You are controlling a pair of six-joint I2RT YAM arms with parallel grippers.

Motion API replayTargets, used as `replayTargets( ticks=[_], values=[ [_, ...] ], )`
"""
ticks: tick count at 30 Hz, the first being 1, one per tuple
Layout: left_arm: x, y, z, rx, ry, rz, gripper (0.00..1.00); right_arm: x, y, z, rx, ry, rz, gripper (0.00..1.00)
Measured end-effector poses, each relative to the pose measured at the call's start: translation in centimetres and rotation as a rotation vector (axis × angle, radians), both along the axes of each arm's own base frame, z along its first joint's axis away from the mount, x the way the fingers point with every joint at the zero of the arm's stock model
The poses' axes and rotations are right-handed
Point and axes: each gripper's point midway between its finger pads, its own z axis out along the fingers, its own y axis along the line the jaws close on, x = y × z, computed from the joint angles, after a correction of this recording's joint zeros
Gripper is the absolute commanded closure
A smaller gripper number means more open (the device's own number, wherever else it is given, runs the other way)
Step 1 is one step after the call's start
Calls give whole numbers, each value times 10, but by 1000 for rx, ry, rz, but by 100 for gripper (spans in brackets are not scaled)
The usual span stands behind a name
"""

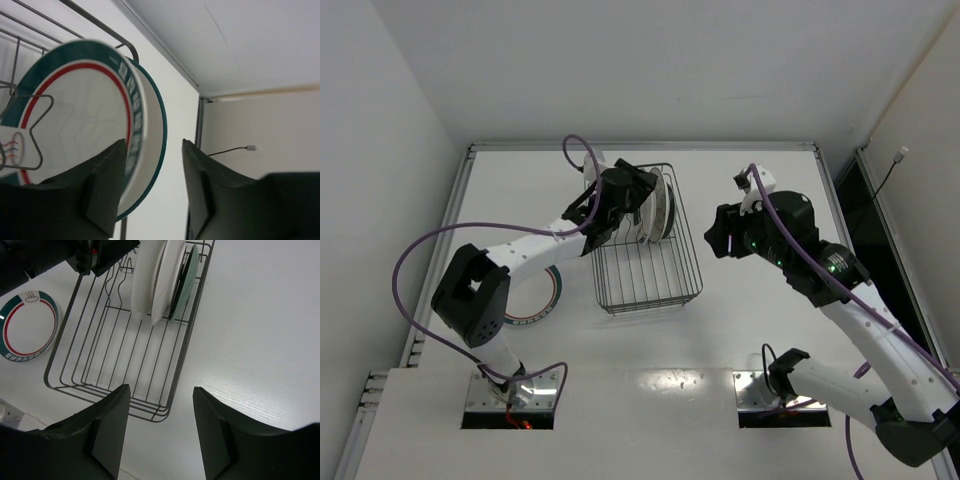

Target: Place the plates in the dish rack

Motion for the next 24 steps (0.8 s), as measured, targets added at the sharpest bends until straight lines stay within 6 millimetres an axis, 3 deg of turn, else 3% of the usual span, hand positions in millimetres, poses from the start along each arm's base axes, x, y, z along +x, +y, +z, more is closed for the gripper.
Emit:
replayTargets(
  ticks=[6, 7, 9, 11, 12, 14, 15, 17, 19, 21, 24],
  values=[
    [-2, 0, 3, 74, -4, -21, 25, -4, 5, -1, 19, 12, 25, 50],
    [-2, 1, 5, 96, -6, -26, 25, -5, 5, -1, 21, 14, 30, 50],
    [-2, 3, 19, 145, -22, -34, 23, -5, 7, -2, 26, 18, 34, 50],
    [-5, 10, 40, 211, -51, -39, 12, -5, 8, -1, 30, 20, 37, 50],
    [-7, 15, 53, 241, -69, -36, 12, -5, 8, -1, 31, 20, 38, 50],
    [-17, 33, 87, 309, -110, -16, 12, -3, 10, -2, 32, 23, 42, 50],
    [-29, 51, 111, 353, -137, 13, 9, -3, 11, -3, 33, 25, 45, 50],
    [-45, 76, 135, 398, -156, 59, 0, -1, 14, -4, 40, 27, 50, 50],
    [-68, 112, 148, 467, -141, 108, 0, 0, 17, -8, 52, 33, 53, 50],
    [-85, 146, 141, 544, -100, 141, 0, 1, 22, -15, 62, 56, 63, 50],
    [-100, 189, 94, 678, 49, 164, 0, 5, 31, -26, 67, 94, 82, 50]
  ],
)
